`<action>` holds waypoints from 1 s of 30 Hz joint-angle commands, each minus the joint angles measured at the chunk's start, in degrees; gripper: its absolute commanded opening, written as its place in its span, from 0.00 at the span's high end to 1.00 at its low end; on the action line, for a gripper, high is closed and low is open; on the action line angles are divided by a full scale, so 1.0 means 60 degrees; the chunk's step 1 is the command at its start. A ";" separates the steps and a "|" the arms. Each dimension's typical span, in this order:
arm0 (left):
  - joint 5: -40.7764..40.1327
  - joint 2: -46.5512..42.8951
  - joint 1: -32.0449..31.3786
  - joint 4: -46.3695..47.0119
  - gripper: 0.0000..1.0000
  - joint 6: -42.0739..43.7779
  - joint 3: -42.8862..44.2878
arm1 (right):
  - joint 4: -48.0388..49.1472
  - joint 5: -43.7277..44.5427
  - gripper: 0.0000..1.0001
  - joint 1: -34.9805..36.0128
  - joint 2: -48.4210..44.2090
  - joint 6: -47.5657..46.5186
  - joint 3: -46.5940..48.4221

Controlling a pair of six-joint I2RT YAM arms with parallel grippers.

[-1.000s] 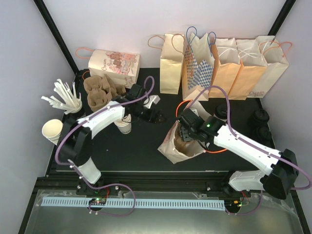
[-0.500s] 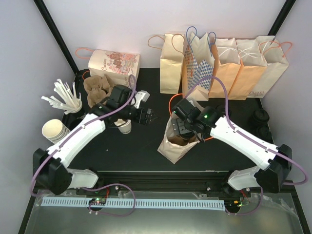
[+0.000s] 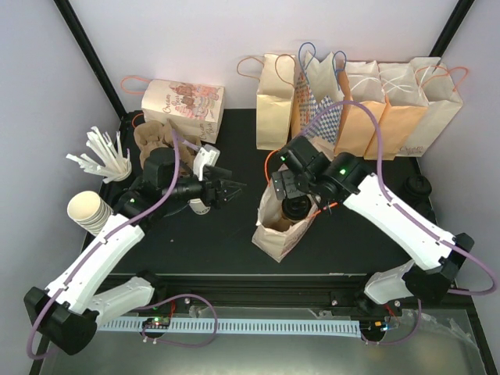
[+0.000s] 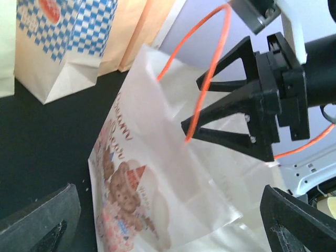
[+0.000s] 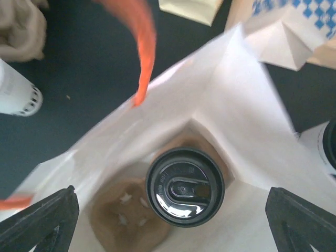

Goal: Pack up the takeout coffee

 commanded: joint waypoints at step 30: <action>-0.3683 0.1036 -0.2499 -0.0585 0.11 -0.0482 0.1266 | -0.2096 0.1349 0.06 -0.0364 -0.3962 0.4370 -0.0127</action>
